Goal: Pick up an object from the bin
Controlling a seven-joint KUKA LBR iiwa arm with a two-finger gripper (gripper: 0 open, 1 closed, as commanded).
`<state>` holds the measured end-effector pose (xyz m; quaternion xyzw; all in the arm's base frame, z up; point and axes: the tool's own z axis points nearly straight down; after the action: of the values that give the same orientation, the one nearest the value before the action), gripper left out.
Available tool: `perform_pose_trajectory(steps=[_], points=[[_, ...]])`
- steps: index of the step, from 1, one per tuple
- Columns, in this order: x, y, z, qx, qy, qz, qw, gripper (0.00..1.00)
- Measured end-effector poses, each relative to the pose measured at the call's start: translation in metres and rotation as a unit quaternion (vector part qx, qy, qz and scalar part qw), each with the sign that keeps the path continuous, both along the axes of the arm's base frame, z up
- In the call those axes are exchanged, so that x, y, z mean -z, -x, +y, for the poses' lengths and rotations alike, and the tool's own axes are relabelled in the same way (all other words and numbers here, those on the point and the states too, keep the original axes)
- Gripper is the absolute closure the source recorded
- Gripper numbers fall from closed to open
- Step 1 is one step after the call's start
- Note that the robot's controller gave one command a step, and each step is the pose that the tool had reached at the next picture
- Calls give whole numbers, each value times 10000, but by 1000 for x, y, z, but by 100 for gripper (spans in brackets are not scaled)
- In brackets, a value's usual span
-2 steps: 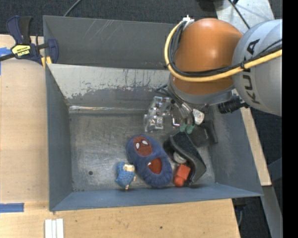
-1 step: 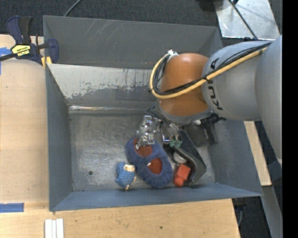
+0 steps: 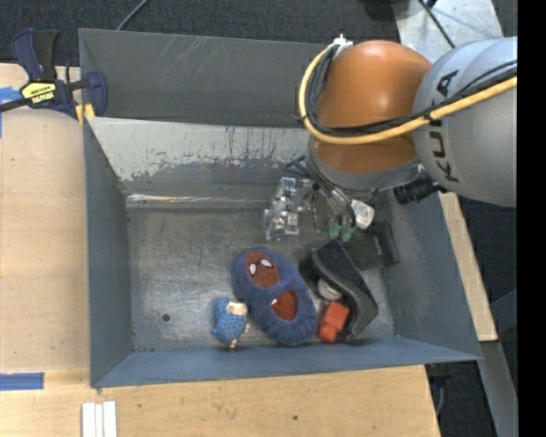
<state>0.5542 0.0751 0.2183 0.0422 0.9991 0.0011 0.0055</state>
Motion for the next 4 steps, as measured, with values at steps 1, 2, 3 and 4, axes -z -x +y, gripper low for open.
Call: perform_pose_trajectory(steps=[1, 2, 3, 4], points=[[121, 10, -11, 526, -7, 17, 9986, 100], [-14, 13, -11, 869, -7, 0, 9962, 100], [23, -20, -71, 353, 19, 33, 9994, 100], [22, -20, -68, 341, 8, 26, 9994, 0]])
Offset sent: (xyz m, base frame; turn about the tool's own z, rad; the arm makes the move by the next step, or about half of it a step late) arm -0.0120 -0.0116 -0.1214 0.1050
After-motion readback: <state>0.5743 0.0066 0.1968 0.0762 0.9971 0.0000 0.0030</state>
